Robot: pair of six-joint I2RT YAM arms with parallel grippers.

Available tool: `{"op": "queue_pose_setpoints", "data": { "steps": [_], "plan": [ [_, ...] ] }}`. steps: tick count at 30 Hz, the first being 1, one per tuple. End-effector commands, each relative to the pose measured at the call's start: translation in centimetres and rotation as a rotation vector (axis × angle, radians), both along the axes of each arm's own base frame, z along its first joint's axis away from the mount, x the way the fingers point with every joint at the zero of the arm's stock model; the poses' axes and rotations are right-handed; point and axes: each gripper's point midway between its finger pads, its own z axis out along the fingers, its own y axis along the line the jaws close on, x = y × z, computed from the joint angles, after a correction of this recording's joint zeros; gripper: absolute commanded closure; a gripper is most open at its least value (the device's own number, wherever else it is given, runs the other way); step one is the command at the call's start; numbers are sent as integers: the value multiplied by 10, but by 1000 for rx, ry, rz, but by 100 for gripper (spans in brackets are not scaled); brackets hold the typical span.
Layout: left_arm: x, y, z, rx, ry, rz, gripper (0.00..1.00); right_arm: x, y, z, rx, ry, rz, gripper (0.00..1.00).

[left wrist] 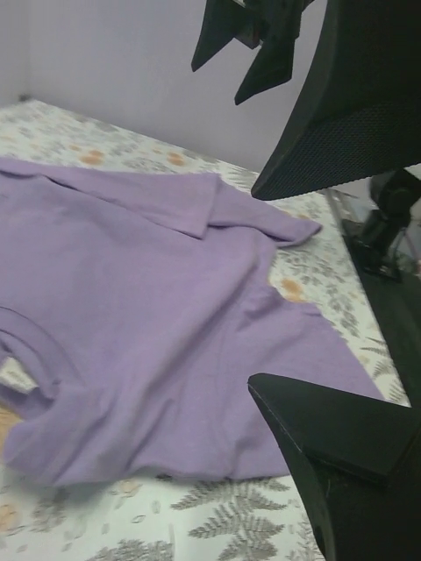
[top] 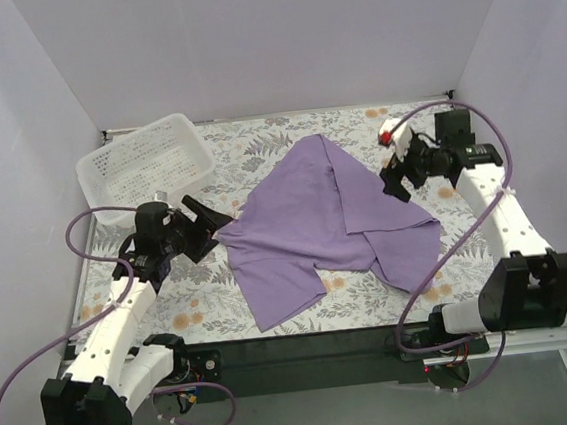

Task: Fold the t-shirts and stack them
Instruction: Flatten the tshirt out

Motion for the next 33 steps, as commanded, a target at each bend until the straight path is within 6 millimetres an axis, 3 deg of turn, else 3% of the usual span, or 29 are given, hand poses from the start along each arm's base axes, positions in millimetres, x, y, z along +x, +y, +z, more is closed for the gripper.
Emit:
{"op": "queue_pose_setpoints", "data": {
  "steps": [1,5,10,12,22,26,33],
  "plan": [
    [-43,-24,-34,-40,194,-202,21,-97,20,-49,-56,157,316,5],
    [-64,-30,-61,4,287,-215,21,-135,17,-73,-117,191,359,7],
    [-71,-20,-96,164,432,-111,27,-169,21,-101,-198,263,406,19],
    [-69,-22,-99,183,438,-107,27,-181,20,-113,-235,296,418,21],
    [-41,-16,-104,262,401,-41,27,-192,3,-151,-365,376,378,28],
    [-32,-14,-108,288,403,-22,36,-196,-6,-154,-415,357,398,25],
    [-38,-15,-118,301,433,-43,40,-206,-13,-162,-437,361,409,24]
  ]
}}
